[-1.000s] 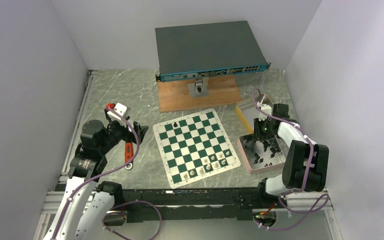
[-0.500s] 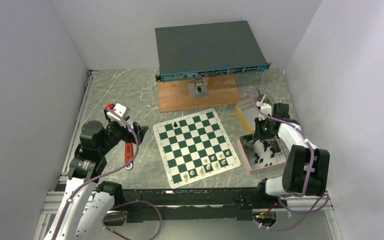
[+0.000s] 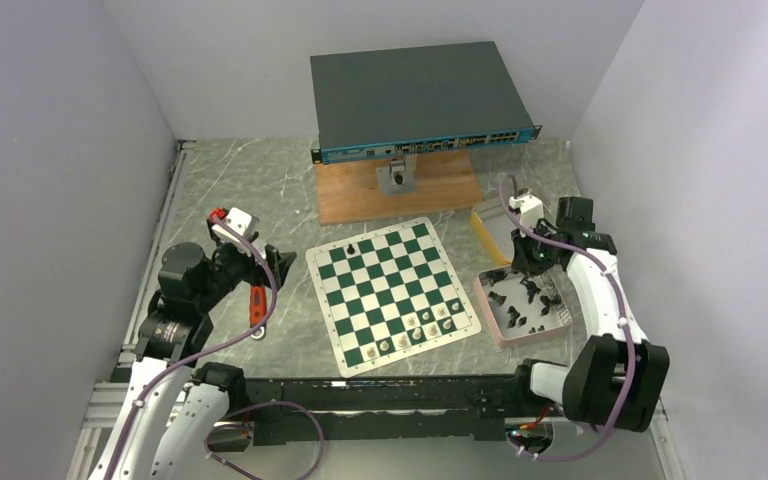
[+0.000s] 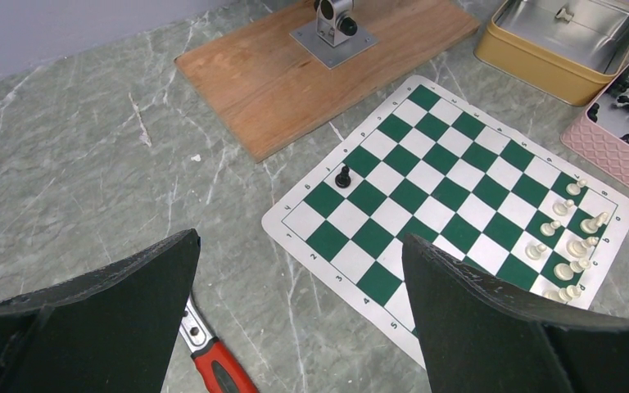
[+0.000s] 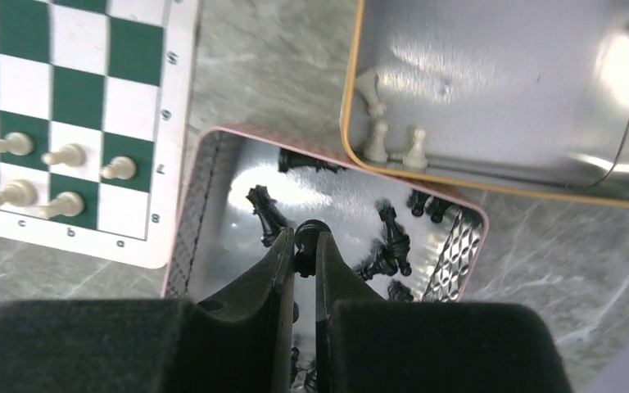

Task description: Set up the chess pieces on the board

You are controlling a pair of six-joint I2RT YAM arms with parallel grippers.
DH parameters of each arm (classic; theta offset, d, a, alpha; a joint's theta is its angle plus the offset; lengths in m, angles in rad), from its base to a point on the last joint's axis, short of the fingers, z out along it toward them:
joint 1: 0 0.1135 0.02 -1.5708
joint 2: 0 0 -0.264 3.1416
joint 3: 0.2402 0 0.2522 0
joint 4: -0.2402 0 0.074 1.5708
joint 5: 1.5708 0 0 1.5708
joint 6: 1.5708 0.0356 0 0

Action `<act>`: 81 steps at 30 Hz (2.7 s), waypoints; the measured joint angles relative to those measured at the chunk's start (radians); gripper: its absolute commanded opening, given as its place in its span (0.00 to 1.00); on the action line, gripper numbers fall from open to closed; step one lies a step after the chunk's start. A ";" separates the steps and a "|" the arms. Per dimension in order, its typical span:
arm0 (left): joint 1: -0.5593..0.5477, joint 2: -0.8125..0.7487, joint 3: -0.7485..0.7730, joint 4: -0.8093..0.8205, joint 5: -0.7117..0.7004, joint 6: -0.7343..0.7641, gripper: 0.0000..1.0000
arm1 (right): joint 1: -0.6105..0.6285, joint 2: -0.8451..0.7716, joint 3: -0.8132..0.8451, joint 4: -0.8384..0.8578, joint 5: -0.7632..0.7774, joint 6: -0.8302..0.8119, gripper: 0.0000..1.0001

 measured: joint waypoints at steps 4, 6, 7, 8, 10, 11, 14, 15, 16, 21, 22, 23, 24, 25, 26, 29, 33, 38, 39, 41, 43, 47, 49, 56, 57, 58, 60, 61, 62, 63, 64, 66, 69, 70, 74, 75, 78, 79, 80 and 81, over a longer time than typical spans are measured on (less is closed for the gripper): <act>0.000 -0.004 0.000 0.000 0.000 0.000 0.99 | 0.045 -0.033 0.055 -0.029 -0.052 -0.041 0.01; 0.000 -0.004 0.000 0.000 0.000 0.000 0.99 | 0.092 -0.034 0.064 -0.027 -0.067 -0.053 0.01; 0.000 -0.004 0.000 0.000 0.000 0.000 0.99 | 0.126 -0.034 0.066 -0.025 -0.078 -0.060 0.01; 0.000 -0.004 0.000 0.000 -0.001 0.000 0.99 | 0.151 -0.032 0.068 -0.025 -0.084 -0.063 0.01; 0.000 -0.004 0.000 0.000 -0.001 0.000 0.99 | 0.207 -0.020 0.079 -0.027 -0.090 -0.067 0.01; 0.000 -0.003 0.000 0.000 -0.001 0.000 0.99 | 0.235 -0.006 0.093 -0.025 -0.093 -0.067 0.01; 0.000 -0.002 0.000 0.000 -0.001 0.000 0.99 | 0.313 0.051 0.150 -0.013 -0.093 -0.067 0.01; 0.000 -0.002 0.000 0.000 -0.001 0.000 0.99 | 0.336 0.070 0.166 -0.005 -0.091 -0.066 0.02; 0.000 -0.002 0.000 0.000 -0.001 0.000 0.99 | 0.361 0.089 0.180 0.005 -0.085 -0.066 0.02; 0.005 0.003 0.000 0.000 -0.007 0.000 0.99 | 0.472 0.168 0.219 0.057 -0.040 -0.062 0.02; 0.006 0.004 0.000 0.000 -0.010 0.000 0.99 | 0.494 0.183 0.225 0.064 -0.027 -0.062 0.02; 0.007 0.006 0.000 -0.001 -0.012 0.000 0.99 | 0.514 0.198 0.230 0.073 -0.018 -0.062 0.02; 0.008 0.007 0.000 -0.001 -0.014 0.000 0.99 | 0.533 0.213 0.235 0.082 -0.008 -0.061 0.03; 0.009 0.008 0.000 -0.001 -0.018 0.000 0.99 | 0.546 0.224 0.240 0.087 0.002 -0.061 0.03; 0.010 0.009 0.000 -0.001 -0.020 0.000 0.99 | 0.560 0.239 0.245 0.095 0.013 -0.059 0.03; 0.012 0.014 0.000 -0.001 -0.021 0.000 0.99 | 0.591 0.279 0.261 0.119 0.050 -0.058 0.03; 0.016 0.020 0.000 -0.001 -0.023 0.000 0.99 | 0.614 0.314 0.264 0.163 0.089 -0.060 0.04; 0.018 0.023 0.000 -0.001 -0.027 0.000 0.99 | 0.621 0.365 0.304 0.209 0.114 -0.056 0.04; 0.019 0.024 0.000 -0.001 -0.027 0.000 0.99 | 0.622 0.377 0.314 0.220 0.119 -0.053 0.04; 0.022 0.024 0.000 -0.001 -0.027 0.000 0.99 | 0.623 0.399 0.331 0.241 0.129 -0.043 0.04; 0.022 0.024 0.000 -0.001 -0.027 0.000 0.99 | 0.623 0.423 0.348 0.261 0.134 -0.031 0.04; 0.022 0.024 0.000 -0.001 -0.027 0.000 0.99 | 0.623 0.467 0.367 0.293 0.148 -0.003 0.04; 0.023 0.024 0.000 -0.001 -0.027 0.000 0.99 | 0.623 0.484 0.370 0.306 0.159 0.010 0.04; 0.024 0.024 0.000 -0.001 -0.027 0.000 0.99 | 0.623 0.523 0.373 0.353 0.190 0.051 0.04; 0.026 0.024 0.000 -0.001 -0.027 0.000 0.99 | 0.623 0.531 0.377 0.360 0.192 0.058 0.05; 0.026 0.024 0.000 -0.001 -0.027 0.000 0.99 | 0.623 0.539 0.381 0.363 0.195 0.062 0.05; 0.026 0.024 0.000 -0.001 -0.027 0.000 0.99 | 0.623 0.560 0.393 0.371 0.200 0.074 0.05; 0.026 0.024 0.000 -0.001 -0.027 0.000 0.99 | 0.623 0.571 0.397 0.378 0.204 0.078 0.05; 0.027 0.024 0.000 -0.001 -0.027 0.000 0.99 | 0.624 0.583 0.401 0.385 0.206 0.084 0.05; 0.027 0.024 0.000 -0.001 -0.027 0.000 0.99 | 0.624 0.592 0.403 0.389 0.208 0.087 0.05; 0.028 0.024 0.000 -0.001 -0.027 0.000 0.99 | 0.624 0.602 0.404 0.393 0.208 0.089 0.05; 0.029 0.024 0.000 -0.001 -0.027 0.000 0.99 | 0.624 0.615 0.404 0.396 0.210 0.096 0.05; 0.032 0.025 0.000 -0.001 -0.027 0.000 0.99 | 0.624 0.634 0.409 0.401 0.214 0.103 0.06; 0.033 0.025 0.000 -0.001 -0.027 0.000 0.99 | 0.624 0.642 0.414 0.403 0.215 0.104 0.06; 0.035 0.031 0.000 -0.001 -0.027 0.000 0.99 | 0.624 0.673 0.434 0.411 0.217 0.115 0.06; 0.036 0.031 0.000 -0.001 -0.027 0.000 0.99 | 0.624 0.682 0.439 0.411 0.218 0.119 0.06; 0.039 0.031 0.000 -0.001 -0.026 0.000 0.99 | 0.624 0.707 0.453 0.417 0.226 0.129 0.06; 0.039 0.031 0.000 -0.001 -0.026 0.000 0.99 | 0.624 0.713 0.455 0.418 0.228 0.130 0.06; 0.039 0.031 0.000 -0.001 -0.026 0.000 0.99 | 0.624 0.719 0.457 0.419 0.234 0.134 0.07; 0.039 0.031 0.000 -0.001 -0.026 0.000 0.99 | 0.624 0.726 0.458 0.419 0.237 0.137 0.07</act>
